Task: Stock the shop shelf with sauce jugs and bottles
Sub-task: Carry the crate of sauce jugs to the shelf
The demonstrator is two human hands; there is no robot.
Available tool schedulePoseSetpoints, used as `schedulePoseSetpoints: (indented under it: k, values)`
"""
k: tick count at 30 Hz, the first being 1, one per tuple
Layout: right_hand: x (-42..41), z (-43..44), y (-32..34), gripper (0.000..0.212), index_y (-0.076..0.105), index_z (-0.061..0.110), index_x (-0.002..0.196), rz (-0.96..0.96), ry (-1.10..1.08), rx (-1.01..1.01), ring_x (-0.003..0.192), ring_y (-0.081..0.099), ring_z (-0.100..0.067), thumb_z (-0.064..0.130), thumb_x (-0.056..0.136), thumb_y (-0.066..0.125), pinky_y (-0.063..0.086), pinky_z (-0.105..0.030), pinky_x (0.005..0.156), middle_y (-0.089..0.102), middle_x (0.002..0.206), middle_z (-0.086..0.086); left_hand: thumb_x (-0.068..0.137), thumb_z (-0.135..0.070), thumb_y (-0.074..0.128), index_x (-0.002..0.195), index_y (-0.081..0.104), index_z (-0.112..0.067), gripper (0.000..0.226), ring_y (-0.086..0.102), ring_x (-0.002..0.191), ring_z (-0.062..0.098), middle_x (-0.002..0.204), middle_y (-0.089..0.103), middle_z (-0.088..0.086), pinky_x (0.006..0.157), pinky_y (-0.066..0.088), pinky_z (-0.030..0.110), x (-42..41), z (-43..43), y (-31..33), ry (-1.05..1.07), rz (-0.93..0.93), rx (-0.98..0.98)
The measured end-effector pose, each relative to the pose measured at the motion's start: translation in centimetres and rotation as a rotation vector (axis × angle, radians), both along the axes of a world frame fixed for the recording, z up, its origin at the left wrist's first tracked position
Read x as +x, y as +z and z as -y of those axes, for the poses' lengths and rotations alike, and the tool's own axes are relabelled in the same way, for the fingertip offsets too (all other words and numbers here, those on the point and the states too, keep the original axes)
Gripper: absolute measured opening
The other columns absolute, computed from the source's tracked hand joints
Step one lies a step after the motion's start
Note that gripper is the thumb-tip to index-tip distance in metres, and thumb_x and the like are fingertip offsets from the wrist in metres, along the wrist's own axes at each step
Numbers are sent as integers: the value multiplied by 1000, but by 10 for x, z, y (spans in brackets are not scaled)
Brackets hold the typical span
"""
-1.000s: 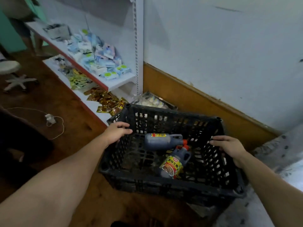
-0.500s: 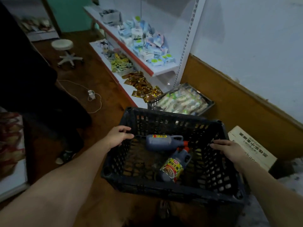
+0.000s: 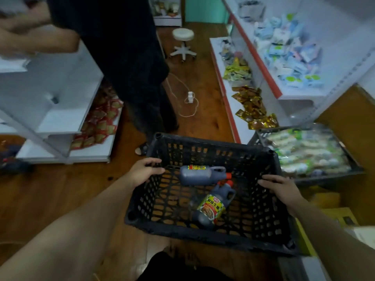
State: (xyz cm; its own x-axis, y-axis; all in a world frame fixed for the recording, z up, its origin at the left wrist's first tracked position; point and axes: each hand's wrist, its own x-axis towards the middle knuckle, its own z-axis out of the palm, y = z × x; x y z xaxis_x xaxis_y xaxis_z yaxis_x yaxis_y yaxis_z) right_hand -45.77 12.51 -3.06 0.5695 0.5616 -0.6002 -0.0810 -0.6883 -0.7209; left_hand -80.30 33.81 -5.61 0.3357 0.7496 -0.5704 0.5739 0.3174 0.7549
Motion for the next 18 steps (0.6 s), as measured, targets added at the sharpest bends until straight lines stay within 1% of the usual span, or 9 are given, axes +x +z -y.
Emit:
schedulePoseSetpoints:
  k: [3,6,9,12,15,18]
  values:
    - [-17,-40,-6,30,69,17,108,17,128,3,104,60,-27,22,79,77,49,-41,88,64,117,-8,81,-29,75,117,64,-29,37,47,123,20,139,49,-1,86,43,32,-44,5,-7,159,22,12]
    - [-38,-82,-8,29,70,18,107,9,253,-2,108,59,-27,23,80,77,49,-43,90,64,118,-6,82,-28,75,118,64,-27,37,48,116,17,138,50,0,83,42,31,-84,10,-11,292,45,8]
    - [-70,-126,-11,27,70,22,105,18,375,-8,109,59,-27,27,79,78,49,-48,96,64,119,-2,83,-27,73,121,63,-24,40,49,122,21,140,50,3,78,42,27,-127,13,-14,399,38,19]
    - [-111,-168,-9,26,67,27,107,30,505,-45,106,54,-24,30,83,75,46,-47,97,58,119,3,84,-25,73,121,63,-21,39,48,125,23,140,51,5,82,41,30,-171,16,-19,522,57,30]
    - [-157,-205,-7,25,66,29,107,49,608,-63,105,52,-24,32,84,74,45,-46,99,56,120,4,83,-26,73,114,64,-26,32,50,124,24,139,53,5,82,44,32,-216,20,-24,617,70,33]
    - [-204,-238,-5,28,67,26,110,79,672,-63,105,54,-25,31,83,75,46,-45,99,58,125,1,82,-29,74,108,65,-31,28,52,121,25,137,53,3,81,45,33,-261,21,-23,706,64,29]
